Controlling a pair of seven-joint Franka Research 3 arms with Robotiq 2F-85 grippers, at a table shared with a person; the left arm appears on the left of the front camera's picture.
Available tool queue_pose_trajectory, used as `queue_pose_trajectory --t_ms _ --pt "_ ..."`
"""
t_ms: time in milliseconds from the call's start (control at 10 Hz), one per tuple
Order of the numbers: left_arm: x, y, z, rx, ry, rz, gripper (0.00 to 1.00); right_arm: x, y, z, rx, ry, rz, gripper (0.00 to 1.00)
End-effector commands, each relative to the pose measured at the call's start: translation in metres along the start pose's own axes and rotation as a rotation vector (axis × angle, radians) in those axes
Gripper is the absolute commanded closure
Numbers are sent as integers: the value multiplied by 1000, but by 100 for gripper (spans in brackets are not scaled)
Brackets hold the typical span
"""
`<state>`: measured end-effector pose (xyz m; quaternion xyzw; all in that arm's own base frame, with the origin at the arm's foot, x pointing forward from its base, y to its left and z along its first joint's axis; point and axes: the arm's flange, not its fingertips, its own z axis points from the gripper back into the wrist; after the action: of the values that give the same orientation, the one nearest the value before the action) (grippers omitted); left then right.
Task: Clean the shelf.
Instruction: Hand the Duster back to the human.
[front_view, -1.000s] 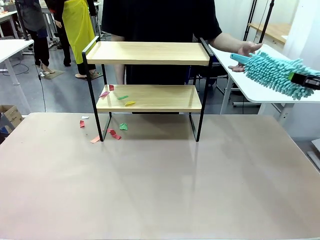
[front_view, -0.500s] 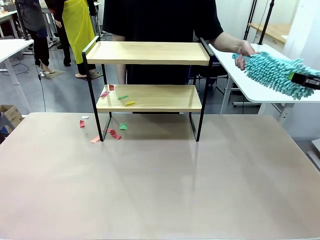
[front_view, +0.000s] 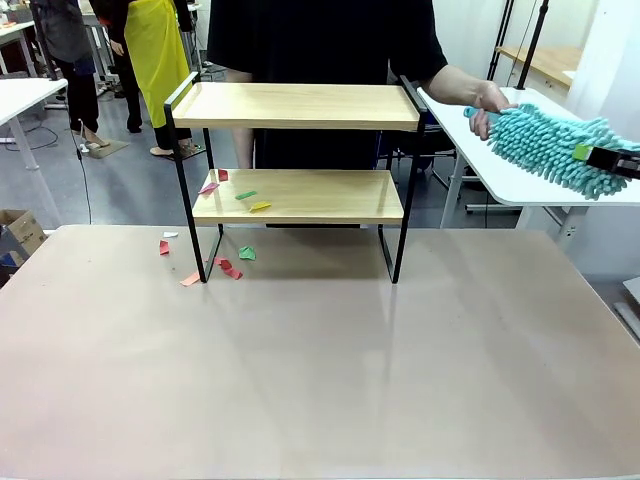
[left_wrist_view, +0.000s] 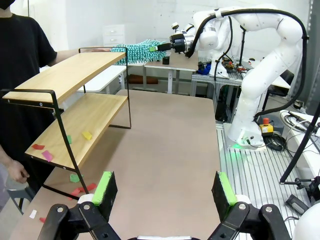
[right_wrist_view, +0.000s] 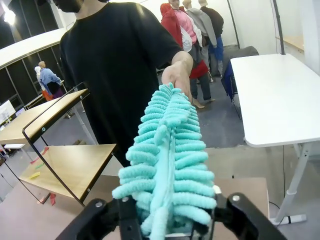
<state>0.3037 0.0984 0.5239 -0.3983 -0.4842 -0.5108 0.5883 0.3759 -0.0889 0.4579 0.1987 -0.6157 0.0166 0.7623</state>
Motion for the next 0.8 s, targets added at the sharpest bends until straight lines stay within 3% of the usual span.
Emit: queue_pose_trajectory --t_ms 0,100,200,400,700 --pt "3 1 0 5 -24 -10 0 11 7 7 7 0 -12 0" --pt "3 1 0 5 -24 -10 0 28 8 19 26 -50 -32 2" --pt "3 1 0 5 -24 -10 0 86 0 59 108 -235 -199 0" --pt "3 1 0 5 -24 -10 0 90 -2 61 117 -243 -212 0" --pt "3 1 0 5 -24 -10 0 136 -53 100 181 -409 -451 0"
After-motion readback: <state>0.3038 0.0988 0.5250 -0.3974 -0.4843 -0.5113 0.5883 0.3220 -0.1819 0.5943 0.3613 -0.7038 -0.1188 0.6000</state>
